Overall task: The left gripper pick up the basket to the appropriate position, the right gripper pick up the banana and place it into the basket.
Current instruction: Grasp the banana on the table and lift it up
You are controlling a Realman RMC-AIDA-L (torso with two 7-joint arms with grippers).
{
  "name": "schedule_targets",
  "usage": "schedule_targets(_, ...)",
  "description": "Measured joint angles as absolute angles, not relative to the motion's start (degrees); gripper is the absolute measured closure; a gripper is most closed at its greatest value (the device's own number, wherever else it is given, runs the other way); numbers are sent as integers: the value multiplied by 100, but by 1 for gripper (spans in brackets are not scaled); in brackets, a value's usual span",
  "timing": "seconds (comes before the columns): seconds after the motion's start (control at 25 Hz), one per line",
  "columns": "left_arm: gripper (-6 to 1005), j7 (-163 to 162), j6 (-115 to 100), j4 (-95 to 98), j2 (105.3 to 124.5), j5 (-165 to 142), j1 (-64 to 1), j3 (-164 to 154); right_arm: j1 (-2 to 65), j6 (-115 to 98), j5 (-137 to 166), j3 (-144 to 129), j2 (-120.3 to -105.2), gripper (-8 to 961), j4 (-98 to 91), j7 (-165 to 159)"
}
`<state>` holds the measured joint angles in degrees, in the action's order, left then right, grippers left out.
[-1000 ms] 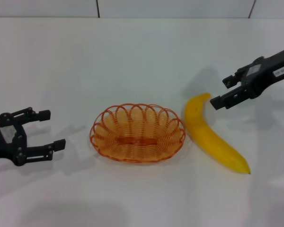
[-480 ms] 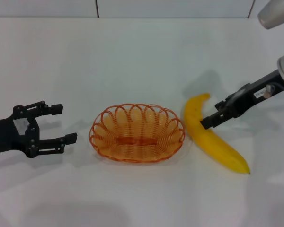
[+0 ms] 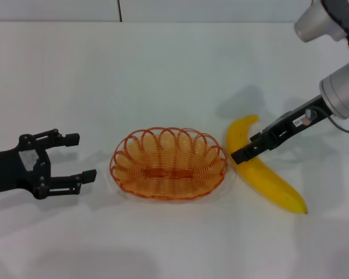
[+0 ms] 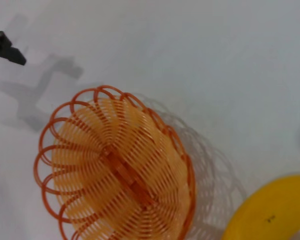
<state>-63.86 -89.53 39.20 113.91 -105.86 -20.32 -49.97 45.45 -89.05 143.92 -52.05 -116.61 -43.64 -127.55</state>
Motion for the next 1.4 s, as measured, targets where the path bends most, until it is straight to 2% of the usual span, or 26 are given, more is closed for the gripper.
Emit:
schedule_targets(0.24,121,-6383,-8988,3920,11402,-10633,-2067,-5001,4508,-8651,14469,-5209,-11651,67,-4238,-12743)
schedule_targets(1.4,120,-6405,-9000,3920,11416,-10633,-2083,-4947,4467,-8242,14474,-5503,-11654,201,-3744,-12738)
